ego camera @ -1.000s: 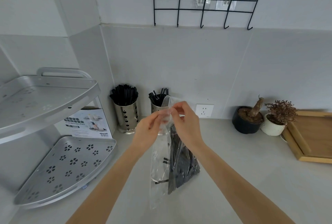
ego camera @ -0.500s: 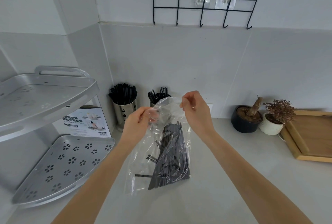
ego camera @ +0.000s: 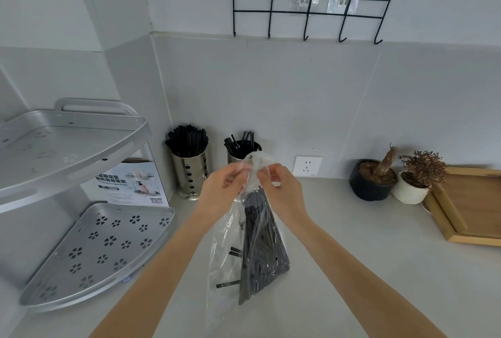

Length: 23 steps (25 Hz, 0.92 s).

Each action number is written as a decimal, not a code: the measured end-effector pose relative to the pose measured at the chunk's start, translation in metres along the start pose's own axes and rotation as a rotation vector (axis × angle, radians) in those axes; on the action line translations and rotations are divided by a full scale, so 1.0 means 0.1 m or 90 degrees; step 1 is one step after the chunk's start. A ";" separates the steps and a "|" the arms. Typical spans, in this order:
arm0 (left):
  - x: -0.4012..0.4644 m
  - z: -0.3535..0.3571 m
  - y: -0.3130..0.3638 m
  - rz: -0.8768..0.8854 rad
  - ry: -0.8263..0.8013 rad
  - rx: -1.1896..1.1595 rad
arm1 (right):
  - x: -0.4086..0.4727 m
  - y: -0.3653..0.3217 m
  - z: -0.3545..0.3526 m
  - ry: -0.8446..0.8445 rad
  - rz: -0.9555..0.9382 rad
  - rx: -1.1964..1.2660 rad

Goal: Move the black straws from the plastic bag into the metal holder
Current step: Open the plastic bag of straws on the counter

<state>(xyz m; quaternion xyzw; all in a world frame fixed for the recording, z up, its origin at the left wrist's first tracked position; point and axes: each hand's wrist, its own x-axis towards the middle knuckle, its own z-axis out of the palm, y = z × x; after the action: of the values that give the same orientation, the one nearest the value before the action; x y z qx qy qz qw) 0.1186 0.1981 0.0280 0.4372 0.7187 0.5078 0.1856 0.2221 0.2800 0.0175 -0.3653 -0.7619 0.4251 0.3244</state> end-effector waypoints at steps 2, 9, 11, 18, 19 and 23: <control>0.01 -0.03 -0.04 -0.003 0.015 0.001 | 0.04 0.04 -0.03 0.010 -0.006 -0.017; 0.08 -0.18 -0.14 -0.024 0.081 0.053 | 0.13 -0.04 -0.25 0.011 0.008 0.008; 0.10 -0.20 -0.16 -0.023 0.089 0.066 | 0.15 -0.14 -0.32 0.007 -0.016 0.017; 0.11 -0.26 -0.21 -0.064 0.088 0.029 | 0.18 -0.20 -0.32 -0.046 -0.028 0.069; 0.10 -0.26 -0.20 -0.073 0.079 0.012 | 0.17 -0.19 -0.32 -0.050 -0.031 0.075; 0.07 -0.27 -0.17 -0.111 0.079 -0.082 | 0.12 -0.10 -0.28 -0.053 -0.013 0.149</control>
<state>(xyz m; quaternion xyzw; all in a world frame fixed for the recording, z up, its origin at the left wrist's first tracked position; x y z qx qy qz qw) 0.0883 0.1867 0.0248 0.3283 0.7301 0.5607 0.2119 0.2359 0.2978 0.0407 -0.2990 -0.7239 0.5225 0.3370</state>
